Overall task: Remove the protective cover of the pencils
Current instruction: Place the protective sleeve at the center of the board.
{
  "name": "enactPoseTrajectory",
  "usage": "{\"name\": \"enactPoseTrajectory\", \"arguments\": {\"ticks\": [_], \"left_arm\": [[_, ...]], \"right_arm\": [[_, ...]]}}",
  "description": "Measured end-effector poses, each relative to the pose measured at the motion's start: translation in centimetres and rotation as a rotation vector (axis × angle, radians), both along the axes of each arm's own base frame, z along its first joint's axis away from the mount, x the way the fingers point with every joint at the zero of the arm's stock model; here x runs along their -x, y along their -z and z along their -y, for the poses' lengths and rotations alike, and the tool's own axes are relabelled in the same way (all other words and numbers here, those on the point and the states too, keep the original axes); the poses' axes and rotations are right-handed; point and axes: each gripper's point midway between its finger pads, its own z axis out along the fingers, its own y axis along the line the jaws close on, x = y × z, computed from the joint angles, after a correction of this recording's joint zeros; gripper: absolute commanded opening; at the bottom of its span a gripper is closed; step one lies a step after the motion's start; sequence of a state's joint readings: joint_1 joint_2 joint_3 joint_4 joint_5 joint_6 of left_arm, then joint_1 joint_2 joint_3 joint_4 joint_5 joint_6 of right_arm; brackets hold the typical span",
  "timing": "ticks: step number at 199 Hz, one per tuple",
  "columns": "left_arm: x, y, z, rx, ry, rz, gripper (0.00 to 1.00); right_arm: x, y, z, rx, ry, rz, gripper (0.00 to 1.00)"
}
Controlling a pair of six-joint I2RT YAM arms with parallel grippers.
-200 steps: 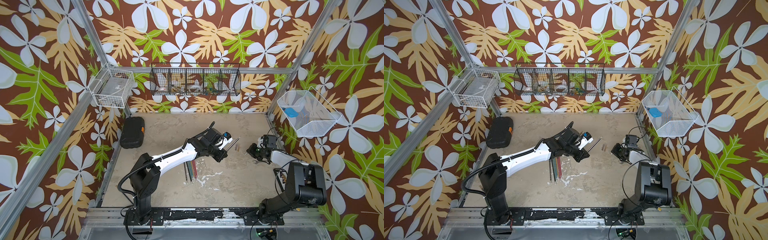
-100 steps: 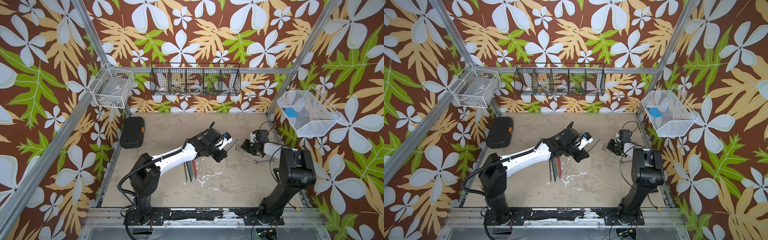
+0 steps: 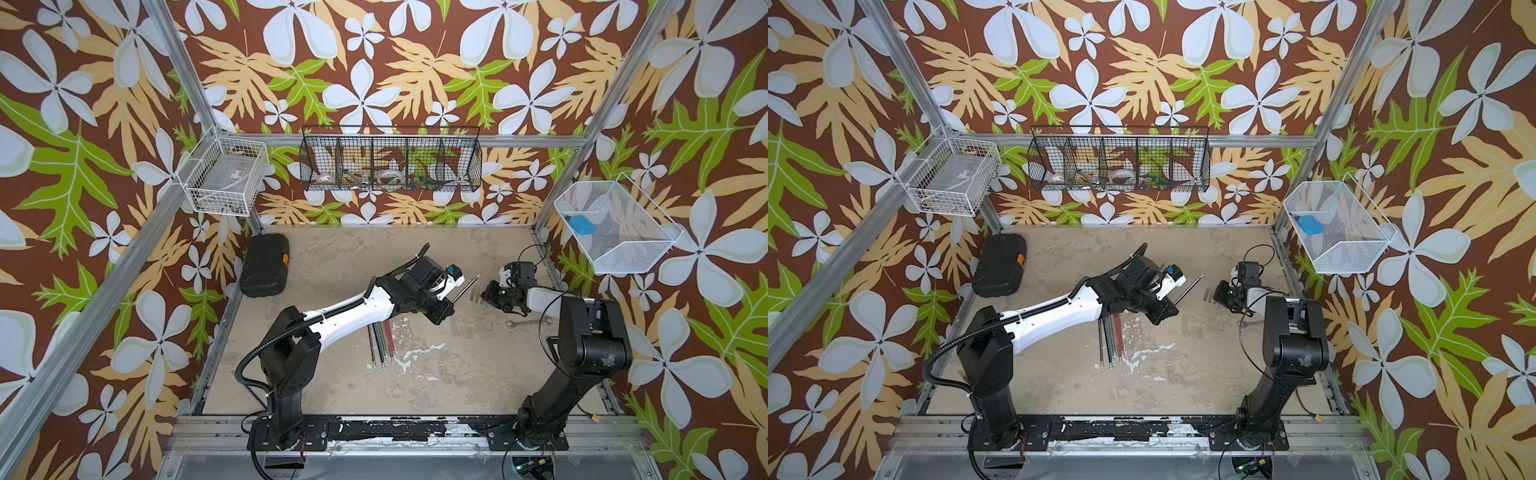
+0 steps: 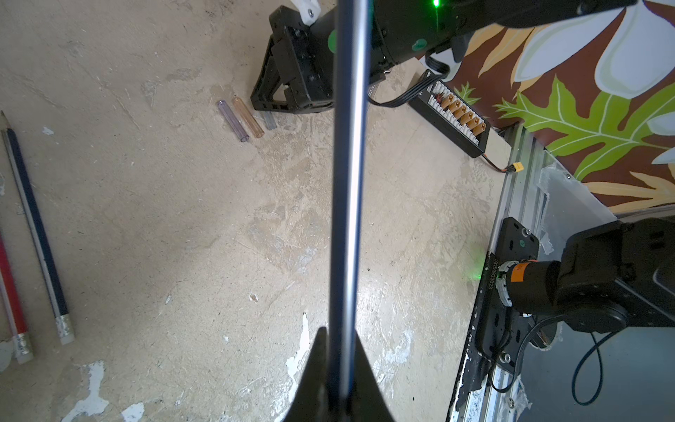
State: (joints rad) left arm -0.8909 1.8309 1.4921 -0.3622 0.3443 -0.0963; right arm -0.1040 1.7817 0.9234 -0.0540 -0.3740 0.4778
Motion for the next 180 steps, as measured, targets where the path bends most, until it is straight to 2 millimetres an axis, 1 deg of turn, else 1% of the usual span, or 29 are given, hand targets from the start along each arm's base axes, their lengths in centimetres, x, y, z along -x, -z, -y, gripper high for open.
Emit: {"name": "enactPoseTrajectory", "arguments": {"ticks": [40,84,141,160,180], "left_arm": [[0.0,0.0,0.0,0.001,0.000,0.000,0.00],[0.0,0.0,0.0,0.001,0.000,0.000,0.00],[-0.1,0.0,0.0,-0.002,-0.003,0.003,0.00],[-0.6,0.8,-0.2,-0.024,-0.020,0.010,0.00],[-1.5,2.4,-0.7,-0.054,-0.042,-0.010,0.00]], "right_arm": [[0.2,0.0,-0.2,-0.012,-0.006,-0.002,0.15],[0.1,0.1,-0.5,-0.033,-0.006,-0.004,0.26],[0.1,-0.1,-0.8,-0.049,-0.013,0.002,0.26],[-0.1,-0.8,-1.0,-0.062,-0.018,0.018,0.26],[-0.4,-1.9,-1.4,-0.088,-0.020,0.052,0.27]]}}
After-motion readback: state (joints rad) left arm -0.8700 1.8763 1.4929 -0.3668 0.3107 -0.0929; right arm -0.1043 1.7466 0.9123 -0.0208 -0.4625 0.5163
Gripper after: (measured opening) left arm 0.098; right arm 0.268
